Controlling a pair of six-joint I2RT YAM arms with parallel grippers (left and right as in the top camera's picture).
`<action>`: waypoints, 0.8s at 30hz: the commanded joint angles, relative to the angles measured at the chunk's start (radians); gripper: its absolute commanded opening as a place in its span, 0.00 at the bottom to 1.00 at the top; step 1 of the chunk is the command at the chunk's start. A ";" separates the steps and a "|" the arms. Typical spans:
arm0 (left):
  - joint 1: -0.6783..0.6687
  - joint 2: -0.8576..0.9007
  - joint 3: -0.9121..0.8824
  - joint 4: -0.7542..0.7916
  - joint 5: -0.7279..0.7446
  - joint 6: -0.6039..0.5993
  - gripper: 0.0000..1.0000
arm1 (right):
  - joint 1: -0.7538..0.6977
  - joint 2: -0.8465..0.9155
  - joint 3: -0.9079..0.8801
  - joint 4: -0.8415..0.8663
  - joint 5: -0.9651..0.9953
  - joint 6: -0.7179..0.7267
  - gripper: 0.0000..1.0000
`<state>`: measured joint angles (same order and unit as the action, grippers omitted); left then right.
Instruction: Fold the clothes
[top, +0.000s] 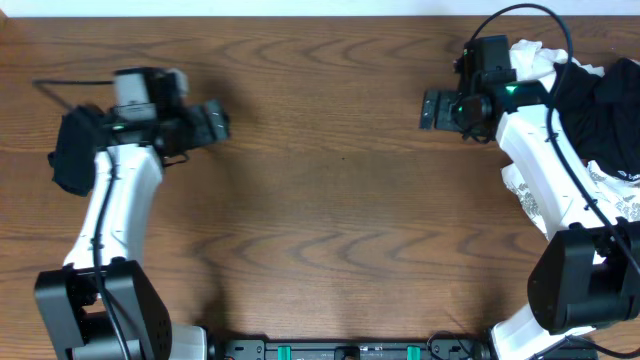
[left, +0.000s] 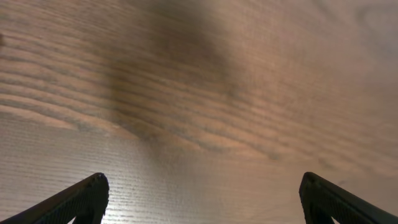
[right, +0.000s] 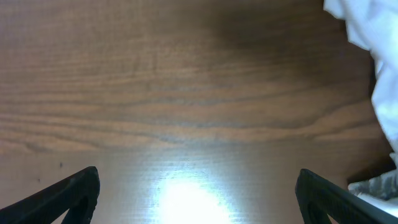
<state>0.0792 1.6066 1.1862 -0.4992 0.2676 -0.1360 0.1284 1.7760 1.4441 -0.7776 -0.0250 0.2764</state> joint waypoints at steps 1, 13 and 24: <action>-0.056 -0.019 -0.003 -0.015 -0.149 0.038 0.98 | -0.017 0.011 0.000 0.013 -0.017 -0.041 0.99; -0.078 -0.071 -0.003 -0.193 -0.148 0.122 0.98 | -0.043 -0.099 -0.001 -0.074 -0.009 0.023 0.99; -0.079 -0.365 -0.064 -0.203 -0.126 0.183 0.98 | -0.042 -0.454 -0.259 0.002 -0.009 0.023 0.99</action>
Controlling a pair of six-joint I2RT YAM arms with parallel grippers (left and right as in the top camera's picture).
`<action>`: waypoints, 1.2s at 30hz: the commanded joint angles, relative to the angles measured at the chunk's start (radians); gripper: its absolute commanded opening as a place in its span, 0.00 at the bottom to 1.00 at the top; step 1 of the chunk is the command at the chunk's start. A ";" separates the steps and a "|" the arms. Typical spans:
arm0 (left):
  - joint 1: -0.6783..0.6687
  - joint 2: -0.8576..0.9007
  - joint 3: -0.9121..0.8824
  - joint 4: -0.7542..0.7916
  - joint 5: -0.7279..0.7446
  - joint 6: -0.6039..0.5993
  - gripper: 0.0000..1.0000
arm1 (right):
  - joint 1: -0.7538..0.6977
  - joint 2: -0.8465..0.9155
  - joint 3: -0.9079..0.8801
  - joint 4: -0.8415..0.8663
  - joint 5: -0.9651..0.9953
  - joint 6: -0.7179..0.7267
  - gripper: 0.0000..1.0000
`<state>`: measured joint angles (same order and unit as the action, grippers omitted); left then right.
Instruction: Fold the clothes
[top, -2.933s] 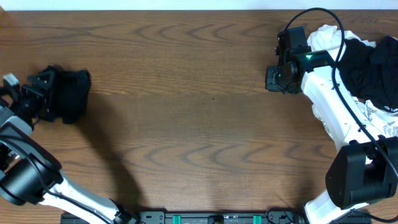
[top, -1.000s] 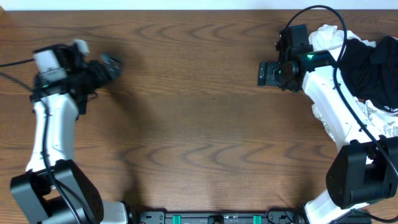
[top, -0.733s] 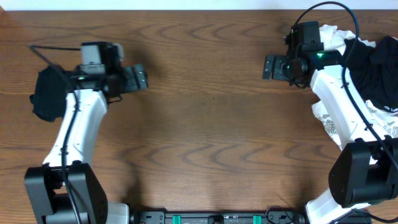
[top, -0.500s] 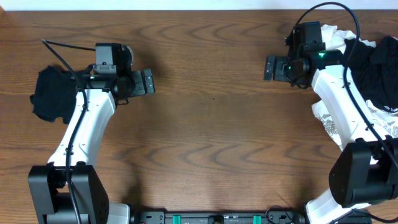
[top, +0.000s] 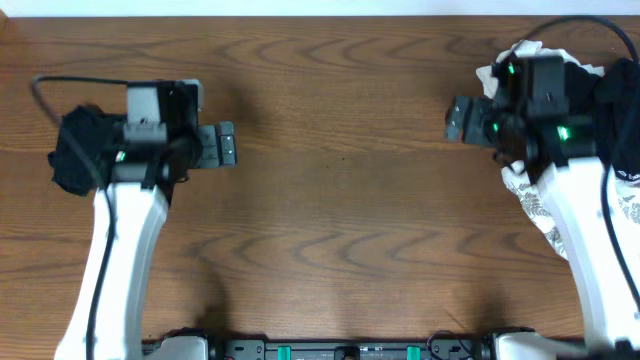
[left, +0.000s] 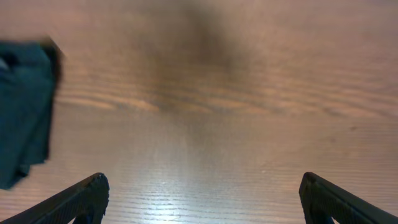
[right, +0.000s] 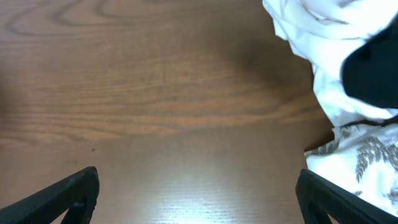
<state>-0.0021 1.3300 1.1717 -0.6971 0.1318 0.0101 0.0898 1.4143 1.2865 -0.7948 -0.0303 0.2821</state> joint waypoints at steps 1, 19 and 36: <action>0.002 -0.127 -0.073 -0.005 0.014 0.040 0.98 | -0.003 -0.136 -0.146 0.035 -0.003 0.016 0.99; 0.003 -0.642 -0.397 -0.006 0.013 0.019 0.98 | -0.003 -0.496 -0.440 0.002 0.042 0.017 0.99; 0.003 -0.624 -0.397 -0.006 0.013 0.019 0.98 | -0.002 -0.493 -0.440 -0.010 0.042 0.017 0.99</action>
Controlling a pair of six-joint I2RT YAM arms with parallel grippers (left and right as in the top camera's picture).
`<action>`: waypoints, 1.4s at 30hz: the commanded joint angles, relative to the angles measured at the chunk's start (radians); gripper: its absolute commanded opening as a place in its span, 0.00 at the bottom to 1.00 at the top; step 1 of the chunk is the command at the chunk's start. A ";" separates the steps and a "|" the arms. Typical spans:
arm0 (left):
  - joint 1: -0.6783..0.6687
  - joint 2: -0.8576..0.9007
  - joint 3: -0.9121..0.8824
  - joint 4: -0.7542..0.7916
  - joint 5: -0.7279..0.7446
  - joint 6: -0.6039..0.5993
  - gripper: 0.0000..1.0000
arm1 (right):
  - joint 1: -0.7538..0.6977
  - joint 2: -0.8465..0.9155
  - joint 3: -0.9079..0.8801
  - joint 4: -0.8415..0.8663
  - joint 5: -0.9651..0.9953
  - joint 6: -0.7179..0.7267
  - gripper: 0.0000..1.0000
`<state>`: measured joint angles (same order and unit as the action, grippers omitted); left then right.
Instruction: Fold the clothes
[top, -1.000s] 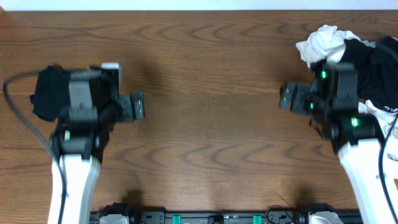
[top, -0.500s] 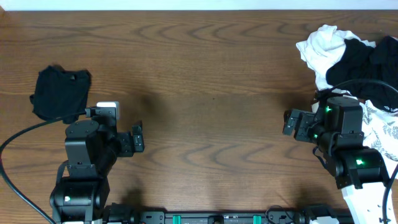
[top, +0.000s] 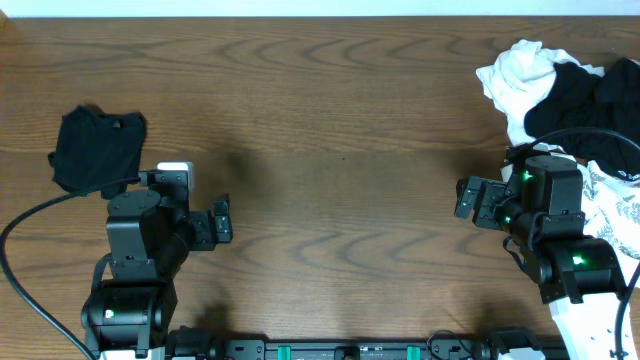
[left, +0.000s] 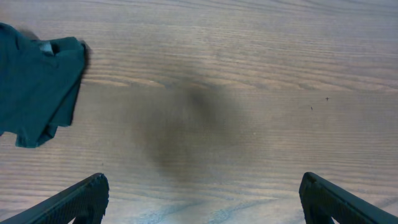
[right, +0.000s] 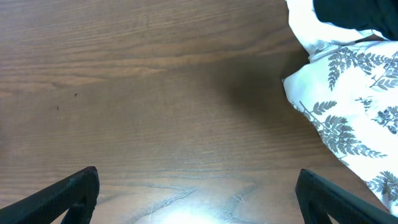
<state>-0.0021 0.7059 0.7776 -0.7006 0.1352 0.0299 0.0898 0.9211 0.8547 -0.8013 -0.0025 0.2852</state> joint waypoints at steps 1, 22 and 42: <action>0.003 0.000 -0.003 -0.003 0.010 -0.001 0.98 | -0.002 -0.008 -0.011 -0.004 0.014 0.014 0.99; 0.003 0.000 -0.003 -0.003 0.010 0.000 0.98 | -0.005 -0.763 -0.307 0.055 0.081 -0.039 0.99; 0.003 0.000 -0.003 -0.003 0.010 0.000 0.98 | -0.005 -0.916 -0.849 0.829 0.131 -0.129 0.99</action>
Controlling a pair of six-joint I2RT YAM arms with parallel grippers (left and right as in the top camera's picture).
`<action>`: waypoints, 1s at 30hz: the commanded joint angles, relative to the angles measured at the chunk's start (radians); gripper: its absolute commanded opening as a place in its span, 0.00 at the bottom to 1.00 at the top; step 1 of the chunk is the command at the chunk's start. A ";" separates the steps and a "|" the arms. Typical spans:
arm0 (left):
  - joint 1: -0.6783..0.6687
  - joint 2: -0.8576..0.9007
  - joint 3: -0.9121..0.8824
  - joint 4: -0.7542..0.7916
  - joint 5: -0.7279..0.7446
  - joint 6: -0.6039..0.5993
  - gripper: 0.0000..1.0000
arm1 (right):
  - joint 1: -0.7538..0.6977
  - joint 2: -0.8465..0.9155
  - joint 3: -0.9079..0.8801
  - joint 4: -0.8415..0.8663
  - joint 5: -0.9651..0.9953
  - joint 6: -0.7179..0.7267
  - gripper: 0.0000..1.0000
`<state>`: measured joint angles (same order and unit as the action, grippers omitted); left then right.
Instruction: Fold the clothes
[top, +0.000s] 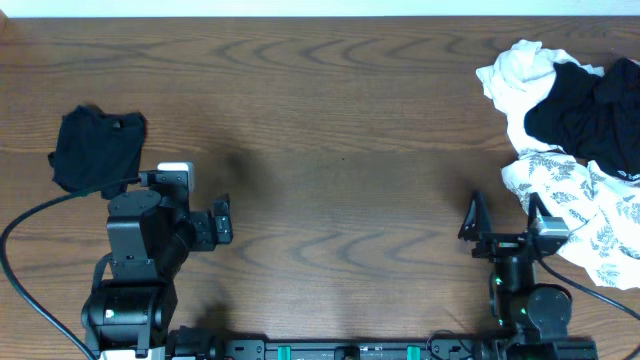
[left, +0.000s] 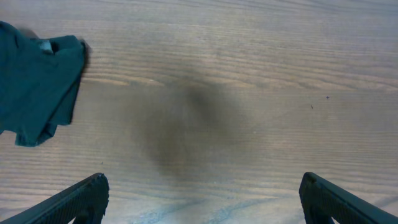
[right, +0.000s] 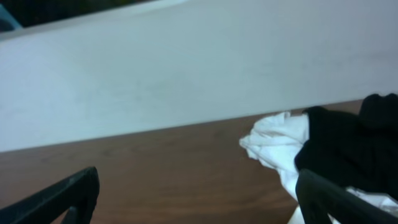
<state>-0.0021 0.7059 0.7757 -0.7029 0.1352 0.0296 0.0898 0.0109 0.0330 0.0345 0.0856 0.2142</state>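
A folded dark garment (top: 98, 150) lies at the table's left, and shows at the left edge of the left wrist view as the dark garment (left: 37, 87). An unfolded pile sits at the right: a white piece (top: 520, 70), a black piece (top: 575, 110) and a leaf-print piece (top: 585, 210). My left gripper (top: 222, 222) hangs open over bare wood to the right of the folded garment, empty, gripper (left: 202, 205). My right gripper (top: 502, 215) is open and empty near the front edge, left of the pile, gripper (right: 199, 199). It faces level toward the white piece (right: 273, 146) and black piece (right: 348, 146).
The brown wooden table (top: 340, 150) runs between the two arms. A pale wall (right: 186, 74) stands behind the table's far edge. The arm bases sit along the front edge.
My right arm has drawn back to the front edge and its camera now looks level at the wall instead of down at the wood. The left arm has not moved.
Both arms were stretched far over the table, the left by the folded dark garment, the right by the pile, both open and empty. Then each stood nearer the front. Later both were pulled back, and now the right is folded lowest.
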 joint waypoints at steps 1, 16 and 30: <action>0.003 0.000 -0.002 0.000 0.010 0.000 0.98 | -0.005 -0.006 -0.027 -0.031 0.049 -0.081 0.99; 0.003 0.000 -0.002 0.000 0.010 0.000 0.98 | -0.005 -0.004 -0.027 -0.097 0.038 -0.137 0.99; 0.003 0.000 -0.002 0.000 0.010 0.000 0.98 | -0.005 -0.004 -0.027 -0.097 0.038 -0.137 0.99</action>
<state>-0.0021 0.7059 0.7757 -0.7025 0.1352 0.0296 0.0898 0.0116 0.0071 -0.0589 0.1097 0.0940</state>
